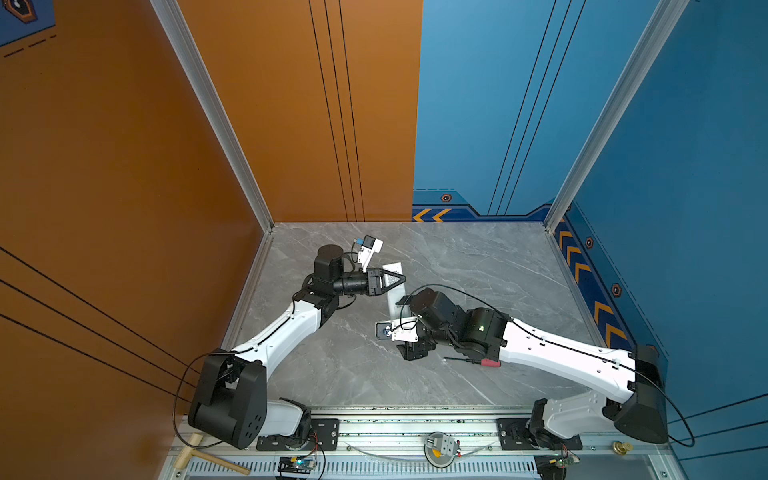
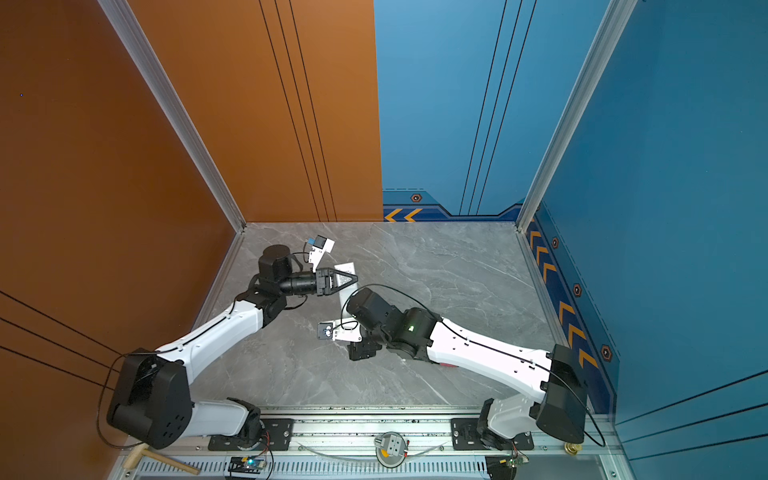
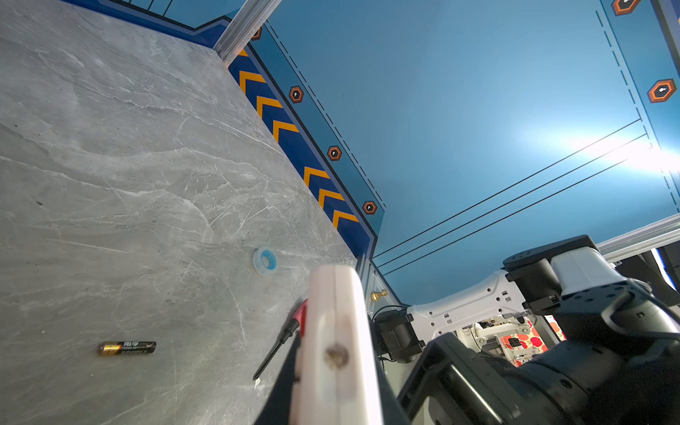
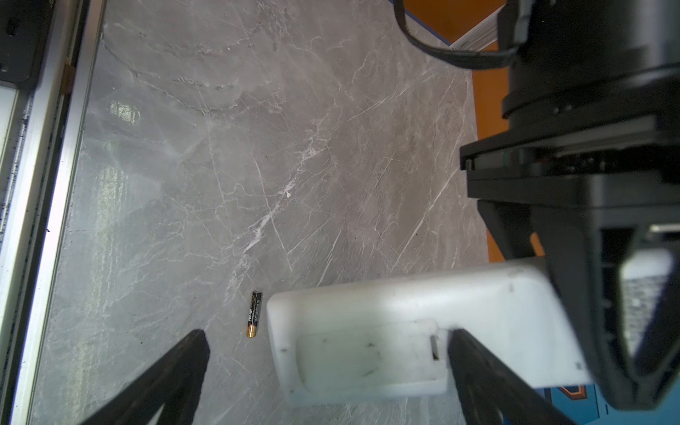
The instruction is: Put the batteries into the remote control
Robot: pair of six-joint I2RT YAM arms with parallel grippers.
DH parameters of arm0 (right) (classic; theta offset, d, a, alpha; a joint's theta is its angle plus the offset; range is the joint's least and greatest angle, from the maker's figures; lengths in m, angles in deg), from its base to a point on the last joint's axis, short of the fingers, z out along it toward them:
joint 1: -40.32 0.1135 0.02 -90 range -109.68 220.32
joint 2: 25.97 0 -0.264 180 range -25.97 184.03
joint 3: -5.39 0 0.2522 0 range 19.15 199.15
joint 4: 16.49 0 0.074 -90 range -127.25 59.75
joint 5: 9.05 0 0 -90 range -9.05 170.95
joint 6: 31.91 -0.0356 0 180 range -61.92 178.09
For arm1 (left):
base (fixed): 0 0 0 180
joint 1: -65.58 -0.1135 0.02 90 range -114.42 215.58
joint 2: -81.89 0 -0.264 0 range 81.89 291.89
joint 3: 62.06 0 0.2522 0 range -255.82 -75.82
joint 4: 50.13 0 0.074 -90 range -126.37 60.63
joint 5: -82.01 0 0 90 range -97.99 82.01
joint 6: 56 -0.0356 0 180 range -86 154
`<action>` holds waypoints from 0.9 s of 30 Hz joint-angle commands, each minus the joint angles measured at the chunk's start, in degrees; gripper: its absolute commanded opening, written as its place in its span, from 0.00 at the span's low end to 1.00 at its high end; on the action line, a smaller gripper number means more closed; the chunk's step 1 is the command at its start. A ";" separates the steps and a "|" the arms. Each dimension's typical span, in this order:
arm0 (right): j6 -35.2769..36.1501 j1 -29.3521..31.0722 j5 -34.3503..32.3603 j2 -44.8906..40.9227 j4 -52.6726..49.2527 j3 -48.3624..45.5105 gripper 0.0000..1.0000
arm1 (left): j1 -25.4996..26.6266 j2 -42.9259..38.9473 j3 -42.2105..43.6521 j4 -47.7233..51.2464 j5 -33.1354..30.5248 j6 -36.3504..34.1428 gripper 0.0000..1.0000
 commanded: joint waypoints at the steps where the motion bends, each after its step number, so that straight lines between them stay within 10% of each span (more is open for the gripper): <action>1: 0.27 0.41 -0.52 1.64 -1.56 -1.08 0.99 | -0.38 -0.69 0.40 -2.23 2.67 0.99 0.00; 27: 0.20 1.32 1.79 2.98 -5.49 0.11 0.92 | -1.40 -1.53 0.95 -2.30 1.34 0.72 0.00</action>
